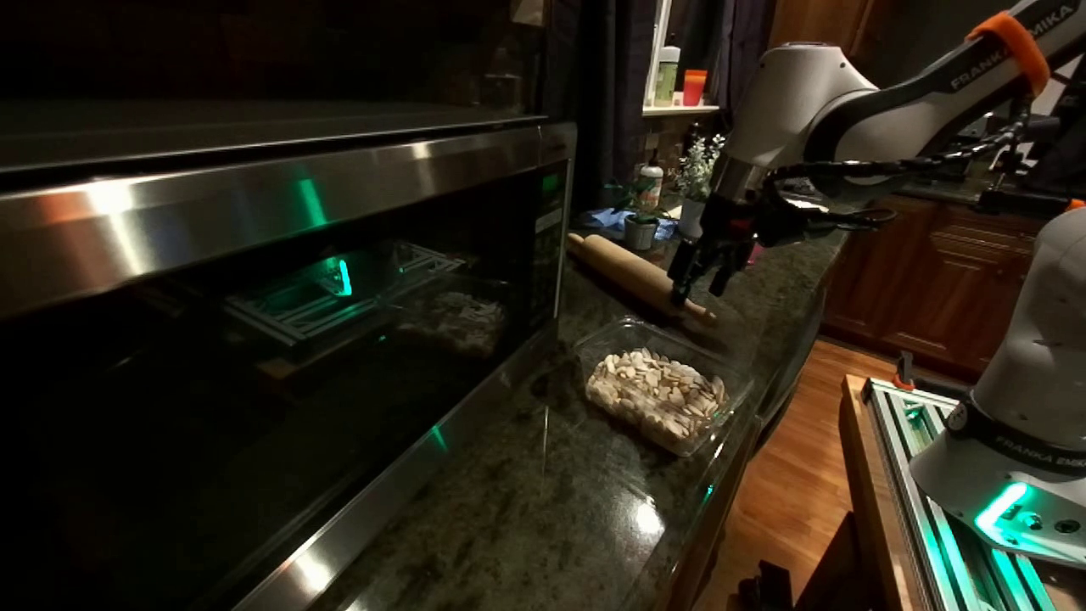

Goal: Pick up three white objects from the clear container and put them on the countertop then use the rolling pin to roll over them.

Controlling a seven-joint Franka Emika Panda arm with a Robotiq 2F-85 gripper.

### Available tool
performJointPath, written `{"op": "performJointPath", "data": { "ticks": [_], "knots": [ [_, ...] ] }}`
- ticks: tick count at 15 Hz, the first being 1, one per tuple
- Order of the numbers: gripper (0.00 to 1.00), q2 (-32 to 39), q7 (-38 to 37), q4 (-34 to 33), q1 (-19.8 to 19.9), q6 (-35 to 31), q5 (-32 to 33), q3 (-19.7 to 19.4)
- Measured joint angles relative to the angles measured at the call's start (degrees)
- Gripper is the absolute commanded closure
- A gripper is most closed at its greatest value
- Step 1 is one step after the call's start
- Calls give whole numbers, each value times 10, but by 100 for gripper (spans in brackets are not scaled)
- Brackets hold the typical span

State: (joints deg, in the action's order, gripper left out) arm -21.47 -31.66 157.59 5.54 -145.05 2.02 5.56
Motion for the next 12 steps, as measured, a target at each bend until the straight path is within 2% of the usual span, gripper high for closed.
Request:
{"op": "performJointPath", "data": {
  "ticks": [1,2,3,5,12],
  "knots": [
    [0,4,0,0,2,0,1,2],
    [7,8,0,0,4,0,3,3],
    [27,11,0,0,7,0,4,4],
    [31,16,0,0,10,0,4,4],
    [85,39,0,0,12,0,15,4]
  ]
}}
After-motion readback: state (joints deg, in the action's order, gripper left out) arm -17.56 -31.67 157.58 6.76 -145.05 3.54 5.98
